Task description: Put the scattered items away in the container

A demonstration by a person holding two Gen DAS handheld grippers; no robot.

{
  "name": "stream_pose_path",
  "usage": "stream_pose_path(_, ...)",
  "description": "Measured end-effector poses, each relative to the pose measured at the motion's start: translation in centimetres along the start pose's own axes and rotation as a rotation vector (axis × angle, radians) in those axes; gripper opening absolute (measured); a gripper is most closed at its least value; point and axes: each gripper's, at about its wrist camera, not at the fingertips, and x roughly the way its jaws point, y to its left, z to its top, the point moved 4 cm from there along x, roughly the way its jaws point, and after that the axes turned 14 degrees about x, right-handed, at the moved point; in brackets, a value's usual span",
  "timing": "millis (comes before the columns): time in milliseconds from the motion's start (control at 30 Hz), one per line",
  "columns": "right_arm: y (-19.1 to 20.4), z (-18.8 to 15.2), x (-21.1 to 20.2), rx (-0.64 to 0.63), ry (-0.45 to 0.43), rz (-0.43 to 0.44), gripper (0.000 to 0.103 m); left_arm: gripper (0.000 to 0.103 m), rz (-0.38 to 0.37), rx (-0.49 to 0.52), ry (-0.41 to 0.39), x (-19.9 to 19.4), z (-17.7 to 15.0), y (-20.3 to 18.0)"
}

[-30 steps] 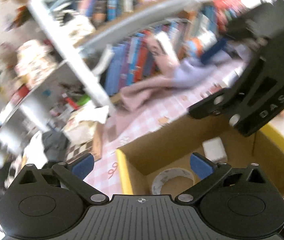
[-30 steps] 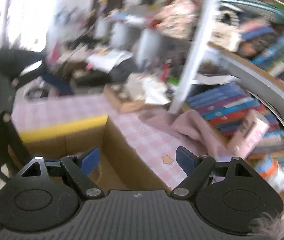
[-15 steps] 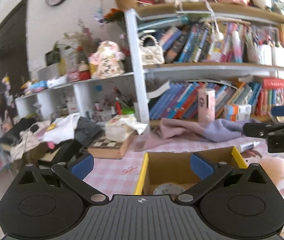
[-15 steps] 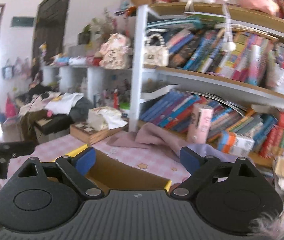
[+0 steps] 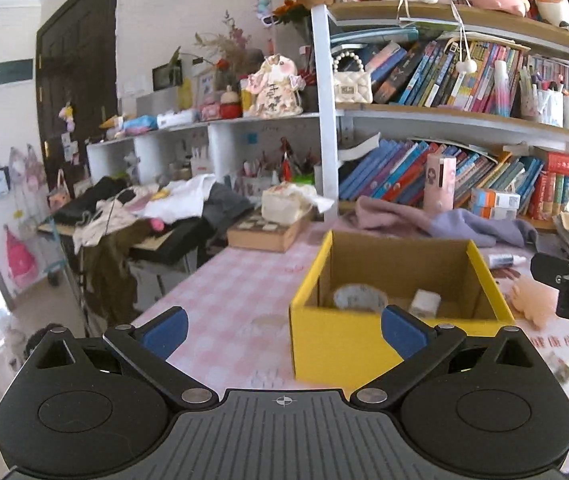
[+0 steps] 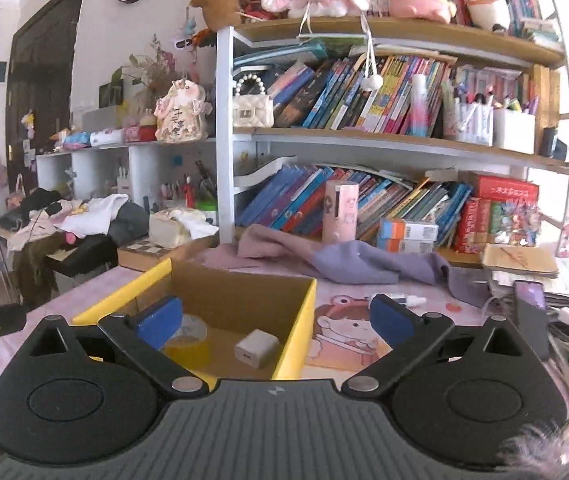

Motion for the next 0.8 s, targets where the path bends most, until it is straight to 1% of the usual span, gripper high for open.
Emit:
stream_pose_path(200,0.0,-2.5,-3.5,-0.008,0.021,-0.014,0.103,0.103,-0.013,0.028,-0.017,-3.4,-2.2,-0.6)
stream_pose_path(333,-0.6,-3.9,-5.2,0.008,0.044,-0.041,0.103,0.103,-0.02,0.074,-0.036,-4.8,-3.1,-1.3)
stream_pose_path(500,-1.4,-4.5,-6.5,0.043,0.067,-0.071,0.103,0.103,-0.056,0.104,-0.028,-5.3,-3.3,-2.1)
stream_pose_path(667,-2.1,-5.2,-7.6,0.039,0.086,-0.1,0.103,0.103,-0.099,0.114,-0.008,-5.4,-4.0,-3.2)
stream_pose_path(800,-2.9,-5.2,-8.6,0.044,0.073,-0.119,0.103,0.103,-0.134,0.125,-0.01,-5.6,-4.2,-4.0)
